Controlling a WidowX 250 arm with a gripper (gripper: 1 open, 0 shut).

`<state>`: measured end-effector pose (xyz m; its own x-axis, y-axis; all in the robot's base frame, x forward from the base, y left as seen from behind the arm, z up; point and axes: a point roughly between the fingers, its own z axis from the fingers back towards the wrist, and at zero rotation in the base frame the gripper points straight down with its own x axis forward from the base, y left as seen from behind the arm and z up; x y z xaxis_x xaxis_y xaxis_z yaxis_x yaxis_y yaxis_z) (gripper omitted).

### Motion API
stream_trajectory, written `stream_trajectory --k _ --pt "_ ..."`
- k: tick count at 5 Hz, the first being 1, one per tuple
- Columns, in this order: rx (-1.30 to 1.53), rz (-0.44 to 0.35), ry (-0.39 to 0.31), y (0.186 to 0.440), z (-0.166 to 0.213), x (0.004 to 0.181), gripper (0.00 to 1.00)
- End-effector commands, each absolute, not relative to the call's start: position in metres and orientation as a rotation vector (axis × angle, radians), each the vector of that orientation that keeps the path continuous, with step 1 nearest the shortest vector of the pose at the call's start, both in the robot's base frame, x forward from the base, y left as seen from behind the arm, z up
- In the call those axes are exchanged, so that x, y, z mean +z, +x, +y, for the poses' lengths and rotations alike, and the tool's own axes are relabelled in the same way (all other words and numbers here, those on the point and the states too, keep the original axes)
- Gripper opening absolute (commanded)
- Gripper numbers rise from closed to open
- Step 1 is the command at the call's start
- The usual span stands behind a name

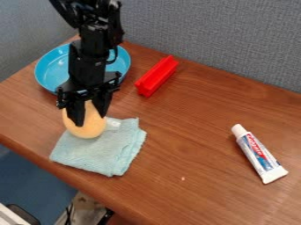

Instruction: Put the yellow ball on the blue plate

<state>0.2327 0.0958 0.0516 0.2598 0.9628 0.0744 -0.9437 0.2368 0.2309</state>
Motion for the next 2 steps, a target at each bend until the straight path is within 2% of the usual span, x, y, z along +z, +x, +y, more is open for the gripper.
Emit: stream_trajectory --k 1,2 --pt "1.332 0.077 0.237 0.2351 0.102 0.0609 0.0" --pt "1.33 0.082 0.236 0.2355 0.1022 0.0617 0.0"
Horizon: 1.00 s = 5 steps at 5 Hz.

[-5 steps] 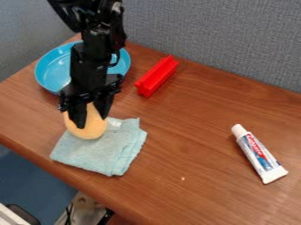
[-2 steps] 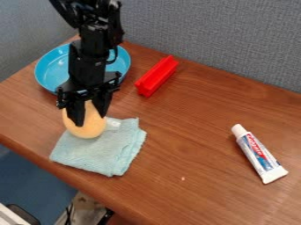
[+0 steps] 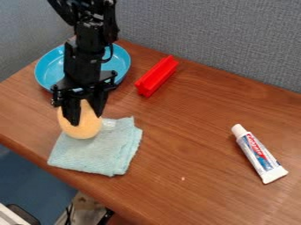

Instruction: Put the yellow ball on the blue plate

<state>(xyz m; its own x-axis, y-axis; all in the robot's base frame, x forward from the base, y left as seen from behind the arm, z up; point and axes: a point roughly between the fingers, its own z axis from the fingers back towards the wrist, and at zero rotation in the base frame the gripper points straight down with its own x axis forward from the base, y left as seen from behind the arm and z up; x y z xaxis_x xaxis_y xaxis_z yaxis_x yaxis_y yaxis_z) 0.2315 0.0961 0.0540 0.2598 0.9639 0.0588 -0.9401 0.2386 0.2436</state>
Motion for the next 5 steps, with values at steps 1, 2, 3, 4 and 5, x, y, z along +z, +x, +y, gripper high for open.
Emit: stream_trajectory --k 1,2,3,4,5 --pt "1.327 0.087 0.234 0.2361 0.1024 0.0622 0.0" --pt "1.325 0.091 0.233 0.2367 0.1027 0.0626 0.0" --pt "1.322 0.095 0.231 0.2373 0.103 0.0631 0.0" --pt "1.32 0.101 0.229 0.2379 0.1032 0.0642 0.0" --pt "1.317 0.106 0.228 0.2384 0.1034 0.0651 0.0"
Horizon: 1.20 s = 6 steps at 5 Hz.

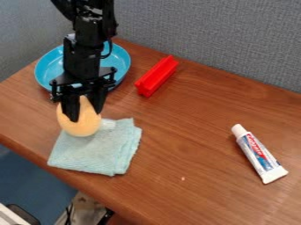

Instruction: Put the yellow ball on the blue plate

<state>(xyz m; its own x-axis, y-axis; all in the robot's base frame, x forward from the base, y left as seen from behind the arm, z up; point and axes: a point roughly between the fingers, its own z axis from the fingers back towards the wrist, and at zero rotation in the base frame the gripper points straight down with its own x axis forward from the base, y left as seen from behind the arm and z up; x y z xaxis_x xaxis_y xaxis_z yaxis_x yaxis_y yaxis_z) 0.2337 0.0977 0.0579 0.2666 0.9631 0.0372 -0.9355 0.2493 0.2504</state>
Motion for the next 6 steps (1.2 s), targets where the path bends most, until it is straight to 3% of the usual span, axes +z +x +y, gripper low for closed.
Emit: stream_trajectory --k 1,6 --pt "1.315 0.111 0.226 0.2391 0.1038 0.0655 0.0" --pt "1.305 0.136 0.217 0.2419 0.1053 0.0669 0.0"
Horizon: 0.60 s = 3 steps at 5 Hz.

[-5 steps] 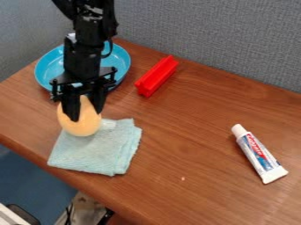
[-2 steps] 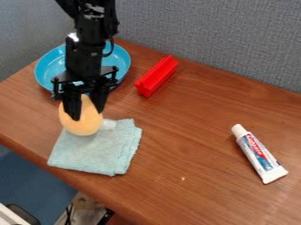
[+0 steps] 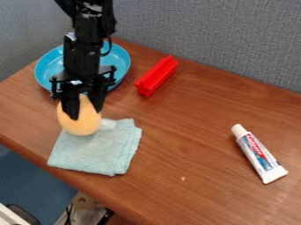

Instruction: Put the yellow ball on the blue plate

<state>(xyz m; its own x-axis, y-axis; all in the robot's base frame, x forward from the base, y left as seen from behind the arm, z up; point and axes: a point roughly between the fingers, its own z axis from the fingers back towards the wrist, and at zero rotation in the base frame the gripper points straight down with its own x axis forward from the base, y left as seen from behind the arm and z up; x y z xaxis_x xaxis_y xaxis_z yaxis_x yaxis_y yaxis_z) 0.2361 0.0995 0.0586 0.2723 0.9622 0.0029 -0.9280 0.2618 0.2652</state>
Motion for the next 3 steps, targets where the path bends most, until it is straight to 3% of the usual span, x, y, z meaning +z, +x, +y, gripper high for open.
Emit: stream_trajectory --k 1,3 --pt "1.303 0.14 0.215 0.2424 0.1056 0.0666 0.0" --pt "1.3 0.146 0.212 0.2434 0.1063 0.066 0.0"
